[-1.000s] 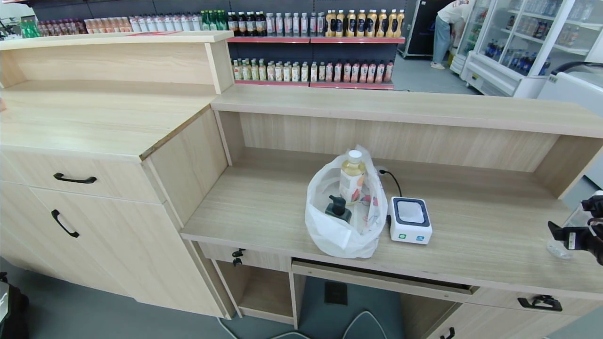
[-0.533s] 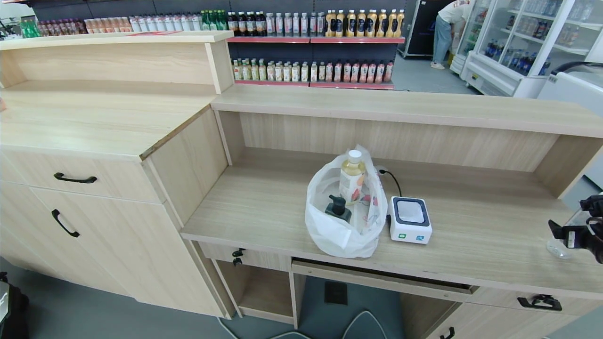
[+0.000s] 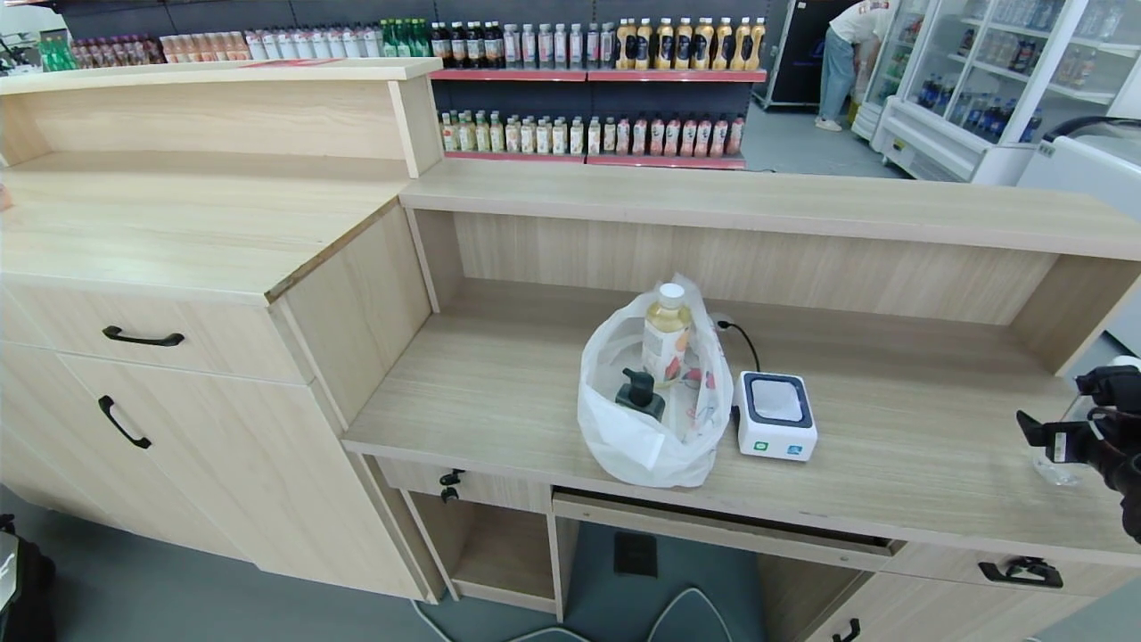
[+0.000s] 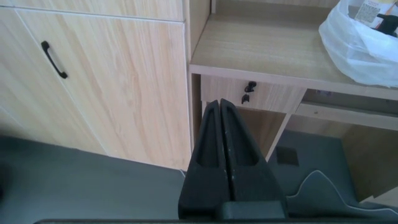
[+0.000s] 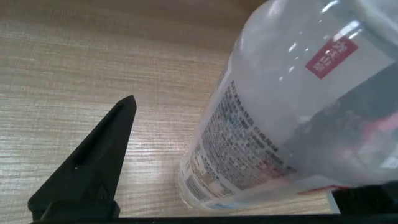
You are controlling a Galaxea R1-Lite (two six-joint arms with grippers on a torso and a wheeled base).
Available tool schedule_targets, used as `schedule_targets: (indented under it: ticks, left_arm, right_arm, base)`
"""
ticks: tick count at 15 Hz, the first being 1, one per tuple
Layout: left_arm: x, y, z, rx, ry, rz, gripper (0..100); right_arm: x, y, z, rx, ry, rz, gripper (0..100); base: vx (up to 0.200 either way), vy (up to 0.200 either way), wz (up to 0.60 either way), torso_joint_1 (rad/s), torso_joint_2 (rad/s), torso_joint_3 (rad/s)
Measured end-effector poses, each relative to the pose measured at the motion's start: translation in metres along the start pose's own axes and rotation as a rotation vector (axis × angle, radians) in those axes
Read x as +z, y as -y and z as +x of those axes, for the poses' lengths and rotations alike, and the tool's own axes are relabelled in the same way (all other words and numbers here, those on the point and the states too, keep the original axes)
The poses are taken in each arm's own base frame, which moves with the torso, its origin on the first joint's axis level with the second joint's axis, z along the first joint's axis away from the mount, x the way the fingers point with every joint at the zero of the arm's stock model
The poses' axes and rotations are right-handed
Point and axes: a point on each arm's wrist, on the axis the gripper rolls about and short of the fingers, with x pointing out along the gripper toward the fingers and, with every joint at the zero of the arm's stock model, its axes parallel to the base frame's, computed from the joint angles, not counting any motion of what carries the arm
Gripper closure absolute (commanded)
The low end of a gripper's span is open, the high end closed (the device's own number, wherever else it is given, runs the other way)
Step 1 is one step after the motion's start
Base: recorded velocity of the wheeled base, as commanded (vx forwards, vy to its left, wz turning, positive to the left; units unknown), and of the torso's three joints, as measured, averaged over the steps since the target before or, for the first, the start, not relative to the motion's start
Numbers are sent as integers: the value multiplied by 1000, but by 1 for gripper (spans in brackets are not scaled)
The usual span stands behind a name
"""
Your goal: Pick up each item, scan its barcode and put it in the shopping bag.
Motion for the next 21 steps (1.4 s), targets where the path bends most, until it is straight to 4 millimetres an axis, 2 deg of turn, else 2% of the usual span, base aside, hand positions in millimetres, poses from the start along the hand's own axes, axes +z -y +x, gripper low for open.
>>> schedule_targets:
  ticks: [1, 9, 15, 18, 20, 21]
  left_arm:
    - [0, 0, 0, 0, 0, 0, 100]
    - [0, 0, 0, 0, 0, 0, 100]
    - [0, 0, 0, 0, 0, 0, 100]
    - [0, 0, 0, 0, 0, 0, 100]
    - [0, 0, 0, 0, 0, 0, 100]
    - [0, 0, 0, 0, 0, 0, 100]
  right_arm:
    - [0, -1, 2, 3, 4, 0, 100]
    - [6, 1, 10, -6, 47, -4, 100]
    - [14, 3, 7, 36, 74, 91, 100]
    - [38, 3, -8, 133, 45, 234, 100]
    - [66, 1, -31, 277, 7, 331, 100]
    - [85, 1, -50, 370, -14, 383, 100]
  base:
    - [0, 0, 0, 0, 0, 0]
    - [0, 0, 0, 0, 0, 0]
    - [0, 0, 0, 0, 0, 0]
    - [0, 0, 0, 0, 0, 0]
    - [0, 0, 0, 0, 0, 0]
    - [0, 0, 0, 0, 0, 0]
